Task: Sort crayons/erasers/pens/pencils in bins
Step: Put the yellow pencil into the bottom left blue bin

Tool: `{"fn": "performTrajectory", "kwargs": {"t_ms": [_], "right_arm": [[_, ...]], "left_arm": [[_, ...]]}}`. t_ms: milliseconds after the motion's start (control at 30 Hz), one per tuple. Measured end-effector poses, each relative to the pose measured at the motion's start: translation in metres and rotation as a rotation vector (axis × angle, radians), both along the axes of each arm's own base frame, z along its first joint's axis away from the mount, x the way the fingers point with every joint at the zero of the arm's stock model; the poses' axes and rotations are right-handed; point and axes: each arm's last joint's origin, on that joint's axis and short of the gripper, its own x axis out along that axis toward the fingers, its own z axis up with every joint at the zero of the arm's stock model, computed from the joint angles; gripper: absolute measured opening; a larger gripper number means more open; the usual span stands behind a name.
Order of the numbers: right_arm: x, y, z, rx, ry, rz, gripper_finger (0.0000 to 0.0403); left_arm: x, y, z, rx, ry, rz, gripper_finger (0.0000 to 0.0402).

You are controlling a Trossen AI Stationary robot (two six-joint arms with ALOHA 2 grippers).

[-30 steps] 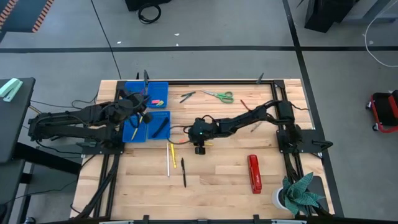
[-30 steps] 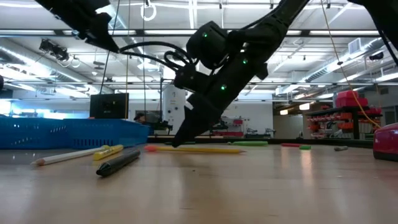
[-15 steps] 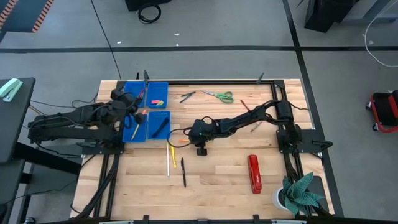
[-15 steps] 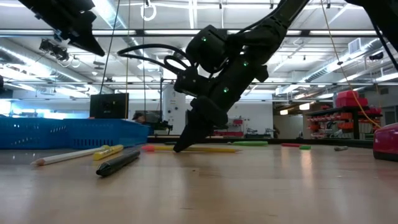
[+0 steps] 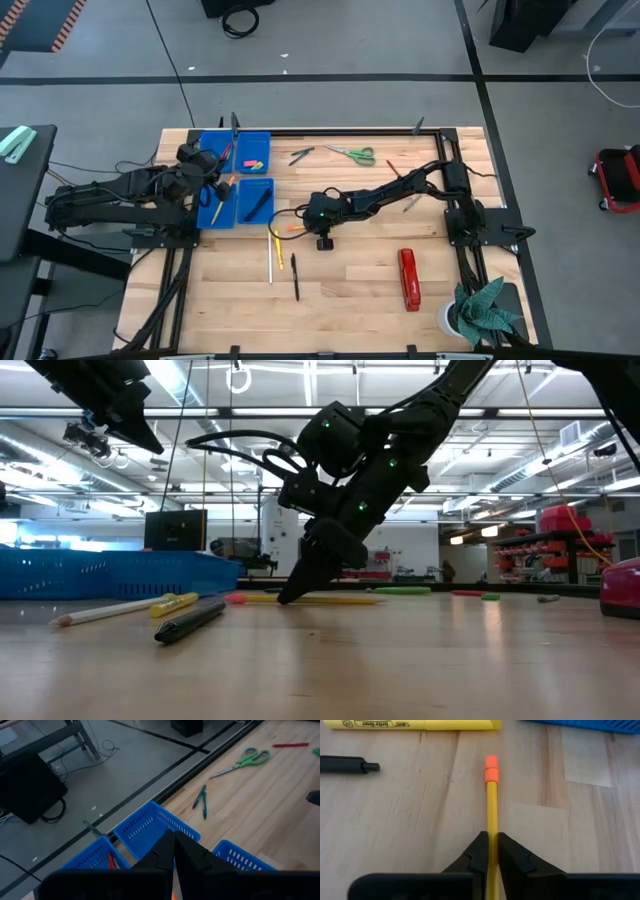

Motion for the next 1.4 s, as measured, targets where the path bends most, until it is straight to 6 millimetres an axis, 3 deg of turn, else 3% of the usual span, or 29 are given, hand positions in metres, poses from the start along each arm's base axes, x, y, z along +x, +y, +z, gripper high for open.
{"fn": "performTrajectory", "kwargs": {"t_ms": [167,433,533,667,900,1100,1267,1400], "right_arm": [[0.002,-0.001,0.001,-0.031,-0.023,0.022,0.0031],[0.000,-0.001,0.012,-0.028,-0.044,0.045,0.0020],[-0.003,-0.001,0.023,-0.007,-0.059,0.052,0.0020],[-0.008,0.003,0.058,0.012,-0.119,0.075,0.0018],[-0.041,0.022,0.125,0.032,-0.206,0.104,0.0006],[-0.085,0.041,0.171,-0.001,-0.289,0.106,0.0006],[-0.117,0.044,0.181,0.001,-0.325,0.057,0.0007],[-0.123,0.042,0.160,0.013,-0.272,0.029,0.0010]], "left_arm": [[-0.005,-0.001,-0.006,-0.010,0.079,0.000,0.0017],[-0.005,-0.001,-0.006,-0.023,0.067,0.012,0.0021],[-0.005,-0.001,-0.006,-0.023,0.067,0.011,0.0017],[-0.005,-0.001,-0.006,-0.012,0.079,0.002,0.0013],[0.004,-0.002,0.002,0.000,0.027,-0.145,0.0023],[0.013,-0.008,0.009,-0.027,-0.054,-0.333,0.0017],[0.014,-0.012,0.009,-0.032,-0.058,-0.373,0.0015],[0.014,-0.012,0.009,-0.032,-0.059,-0.374,0.0021]]}}
